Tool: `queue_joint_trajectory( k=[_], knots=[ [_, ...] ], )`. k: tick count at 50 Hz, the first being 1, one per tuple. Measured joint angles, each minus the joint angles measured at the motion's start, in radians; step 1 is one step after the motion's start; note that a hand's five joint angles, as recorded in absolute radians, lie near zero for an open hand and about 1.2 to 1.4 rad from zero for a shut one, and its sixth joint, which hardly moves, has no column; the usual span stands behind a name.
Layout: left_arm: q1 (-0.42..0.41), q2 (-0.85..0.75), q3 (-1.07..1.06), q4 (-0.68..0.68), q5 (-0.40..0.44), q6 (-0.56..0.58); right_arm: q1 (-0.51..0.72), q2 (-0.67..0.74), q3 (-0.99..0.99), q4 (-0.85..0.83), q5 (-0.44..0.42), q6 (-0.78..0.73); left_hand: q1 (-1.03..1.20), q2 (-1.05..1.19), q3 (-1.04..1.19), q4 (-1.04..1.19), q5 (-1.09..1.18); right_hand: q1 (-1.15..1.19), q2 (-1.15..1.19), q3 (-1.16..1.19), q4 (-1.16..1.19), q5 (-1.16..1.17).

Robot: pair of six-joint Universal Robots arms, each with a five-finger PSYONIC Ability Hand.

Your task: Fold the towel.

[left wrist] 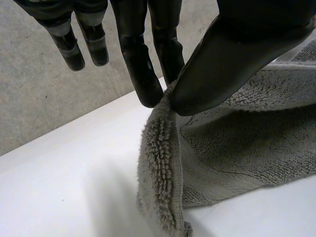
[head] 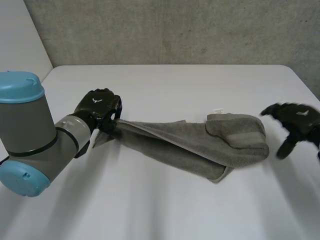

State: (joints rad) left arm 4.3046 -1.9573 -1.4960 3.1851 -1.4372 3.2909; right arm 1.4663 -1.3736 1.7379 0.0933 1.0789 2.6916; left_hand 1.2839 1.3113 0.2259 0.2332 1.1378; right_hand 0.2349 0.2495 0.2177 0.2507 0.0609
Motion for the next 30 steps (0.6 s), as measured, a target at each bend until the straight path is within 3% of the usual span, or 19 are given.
queue_joint_trajectory(
  k=[5, 16, 20, 25, 30],
  knots=[
    [-0.002, 0.001, 0.000, 0.000, 0.000, -0.001, 0.060, -0.045, 0.098, 0.015, -0.081, 0.001, 0.000, 0.000, 0.000, 0.000, 0.000, 0.000, 0.000, 0.000, 0.000, 0.000],
    [-0.001, 0.014, 0.002, -0.001, -0.002, -0.006, 0.165, 0.067, 0.125, -0.081, -0.056, 0.007, 0.000, 0.000, 0.000, 0.000, 0.000, 0.026, 0.015, 0.000, 0.000, 0.019],
    [-0.001, 0.022, 0.002, -0.001, -0.002, -0.014, 0.180, 0.126, 0.108, -0.115, -0.037, 0.016, 0.000, 0.000, 0.000, 0.000, 0.000, 0.209, 0.202, 0.000, 0.000, 0.230],
    [0.001, 0.031, 0.002, -0.001, -0.001, -0.028, 0.187, 0.170, 0.083, -0.147, 0.012, 0.021, 0.000, 0.000, 0.000, 0.000, 0.000, 0.697, 0.708, 0.000, 0.000, 0.703],
    [0.003, 0.042, 0.001, -0.003, 0.000, -0.037, 0.183, 0.166, 0.069, -0.166, 0.041, 0.023, 0.000, 0.000, 0.000, 0.000, 0.000, 1.052, 1.032, 0.000, 0.000, 1.085]
  ],
)
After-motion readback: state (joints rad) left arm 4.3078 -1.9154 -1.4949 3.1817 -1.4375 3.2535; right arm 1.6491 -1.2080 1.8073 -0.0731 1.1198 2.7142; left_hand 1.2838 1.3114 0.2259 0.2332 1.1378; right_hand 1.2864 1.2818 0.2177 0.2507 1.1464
